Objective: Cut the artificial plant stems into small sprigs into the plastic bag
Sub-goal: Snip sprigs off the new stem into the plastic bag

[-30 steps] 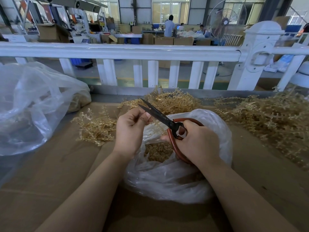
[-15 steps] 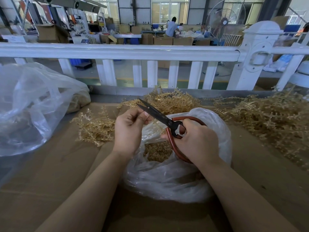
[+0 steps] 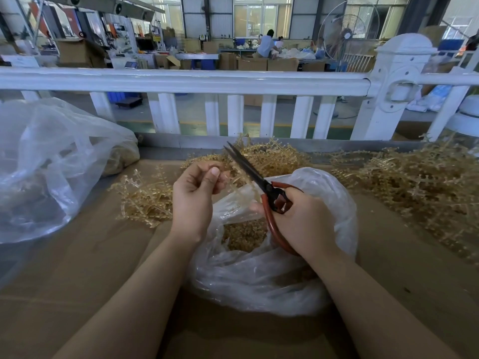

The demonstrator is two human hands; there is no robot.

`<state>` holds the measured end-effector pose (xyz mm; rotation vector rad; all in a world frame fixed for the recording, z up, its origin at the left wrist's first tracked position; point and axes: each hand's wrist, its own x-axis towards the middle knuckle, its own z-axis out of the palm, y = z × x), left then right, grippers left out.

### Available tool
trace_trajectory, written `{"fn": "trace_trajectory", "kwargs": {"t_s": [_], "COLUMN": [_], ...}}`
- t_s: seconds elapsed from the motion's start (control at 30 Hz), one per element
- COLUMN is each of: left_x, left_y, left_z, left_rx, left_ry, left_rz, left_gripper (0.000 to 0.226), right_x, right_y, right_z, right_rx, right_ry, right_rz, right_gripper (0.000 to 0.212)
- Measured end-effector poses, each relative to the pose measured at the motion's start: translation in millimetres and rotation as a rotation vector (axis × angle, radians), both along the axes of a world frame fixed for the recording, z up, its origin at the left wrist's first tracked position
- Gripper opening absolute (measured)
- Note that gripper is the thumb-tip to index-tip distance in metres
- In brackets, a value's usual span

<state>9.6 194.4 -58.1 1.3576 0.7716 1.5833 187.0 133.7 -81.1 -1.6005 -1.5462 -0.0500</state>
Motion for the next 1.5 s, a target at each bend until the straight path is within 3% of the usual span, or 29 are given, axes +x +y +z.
{"fn": "trace_trajectory", "kwargs": {"t_s": [0.1, 0.3, 0.47, 0.57, 0.8, 1.13, 1.43, 1.5], "left_x": [0.0, 6.1, 7.8, 10.2, 7.5, 8.0, 7.1, 7.0], "left_y": [-0.2, -5.5, -9.1, -10.3, -12.5, -11.4, -5.2, -5.5], "left_z": [1.2, 5.1, 5.0, 3.6, 2.9, 1.2, -1.8, -1.5], "left_rx": [-0.001, 0.012, 0.048, 0.060, 0.042, -0.099, -0.153, -0.166], "left_ry": [-0.017, -0.034, 0.016, 0.041, 0.093, 0.281, 0.207, 0.194], "left_rz": [-0.010, -0.097, -0.124, -0.111, -0.203, -0.327, -0.249, -0.244], "left_gripper": [0.018, 0.014, 0.013, 0.011, 0.011, 0.017, 0.010, 0.008], "right_x": [-0.3, -2.4, -7.7, -8.4, -5.7, 1.4, -0.7, -1.1], "right_y": [2.3, 2.0, 3.1, 2.2, -1.3, -2.8, -2.8, -2.4], "right_z": [1.8, 10.5, 12.2, 13.8, 14.5, 18.0, 21.6, 22.0], "right_rx": [-0.028, -0.211, -0.204, -0.232, -0.172, -0.093, -0.137, -0.134], "right_ry": [0.202, 0.618, 0.665, 0.741, 0.783, 0.975, 0.989, 0.975], "right_rz": [0.050, 0.297, 0.353, 0.357, 0.384, 0.388, 0.412, 0.412], "right_gripper": [0.025, 0.024, 0.016, 0.033, 0.009, 0.009, 0.018, 0.010]}}
